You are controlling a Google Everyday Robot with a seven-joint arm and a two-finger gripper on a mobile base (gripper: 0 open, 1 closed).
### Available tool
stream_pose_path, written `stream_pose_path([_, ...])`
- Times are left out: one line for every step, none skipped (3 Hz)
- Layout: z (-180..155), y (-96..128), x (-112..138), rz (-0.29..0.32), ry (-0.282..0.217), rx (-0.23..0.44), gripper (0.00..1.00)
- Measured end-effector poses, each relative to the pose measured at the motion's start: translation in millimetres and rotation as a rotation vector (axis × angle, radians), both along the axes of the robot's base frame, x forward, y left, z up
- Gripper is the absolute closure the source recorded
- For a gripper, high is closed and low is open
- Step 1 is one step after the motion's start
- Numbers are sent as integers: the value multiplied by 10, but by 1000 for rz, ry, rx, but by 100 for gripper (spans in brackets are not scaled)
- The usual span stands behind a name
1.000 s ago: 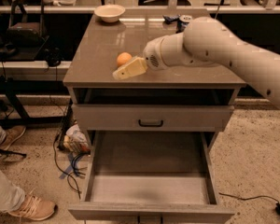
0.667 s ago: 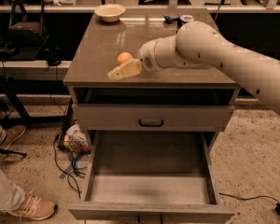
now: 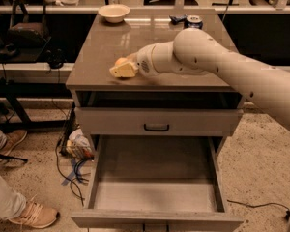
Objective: Place orange into middle drawer
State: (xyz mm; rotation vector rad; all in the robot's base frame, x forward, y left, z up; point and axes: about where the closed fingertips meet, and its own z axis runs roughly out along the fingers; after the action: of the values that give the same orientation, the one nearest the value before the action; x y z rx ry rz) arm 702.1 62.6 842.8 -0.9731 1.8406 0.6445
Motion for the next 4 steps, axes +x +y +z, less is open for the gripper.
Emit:
stream_pose_path([-33,-23,-6,9,9,55,72])
stream_pose_path([47,-248,-196,48,-13,138,95])
stream_pose_path([241,-509,-732,110,-57,184,100])
stream_pose_path([289,-1082,-1214,136,-89,181,100])
